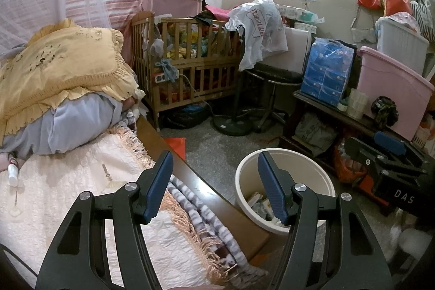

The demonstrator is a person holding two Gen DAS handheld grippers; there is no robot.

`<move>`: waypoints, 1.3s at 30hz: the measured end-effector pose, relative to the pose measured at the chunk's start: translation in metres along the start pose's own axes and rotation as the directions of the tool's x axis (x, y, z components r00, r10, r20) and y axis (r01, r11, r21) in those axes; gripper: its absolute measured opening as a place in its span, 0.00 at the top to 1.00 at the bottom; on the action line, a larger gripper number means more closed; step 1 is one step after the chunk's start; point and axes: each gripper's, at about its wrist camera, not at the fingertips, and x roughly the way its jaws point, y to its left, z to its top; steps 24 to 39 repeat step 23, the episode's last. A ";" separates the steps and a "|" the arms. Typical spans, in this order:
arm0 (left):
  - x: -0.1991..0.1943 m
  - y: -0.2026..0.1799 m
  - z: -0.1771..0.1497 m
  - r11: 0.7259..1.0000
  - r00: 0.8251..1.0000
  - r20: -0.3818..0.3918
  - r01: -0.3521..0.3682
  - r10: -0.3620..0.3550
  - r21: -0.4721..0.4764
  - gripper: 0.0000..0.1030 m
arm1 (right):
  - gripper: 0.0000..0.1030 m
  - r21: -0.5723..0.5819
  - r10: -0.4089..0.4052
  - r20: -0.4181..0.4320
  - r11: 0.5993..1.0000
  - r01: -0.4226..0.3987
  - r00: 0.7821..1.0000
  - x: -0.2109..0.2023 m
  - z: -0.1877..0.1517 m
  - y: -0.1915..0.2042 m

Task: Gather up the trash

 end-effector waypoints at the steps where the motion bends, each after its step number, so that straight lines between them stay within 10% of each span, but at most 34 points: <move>1: 0.000 0.000 0.000 1.000 1.000 -0.001 0.000 0.000 0.000 0.38 | 0.17 0.000 -0.001 0.000 1.000 0.001 1.000 0.000 0.000 0.000; 39: -0.004 0.010 -0.012 1.000 1.000 -0.017 0.016 -0.016 0.008 0.38 | 0.16 -0.006 0.011 -0.023 1.000 -0.011 1.000 0.006 -0.016 0.004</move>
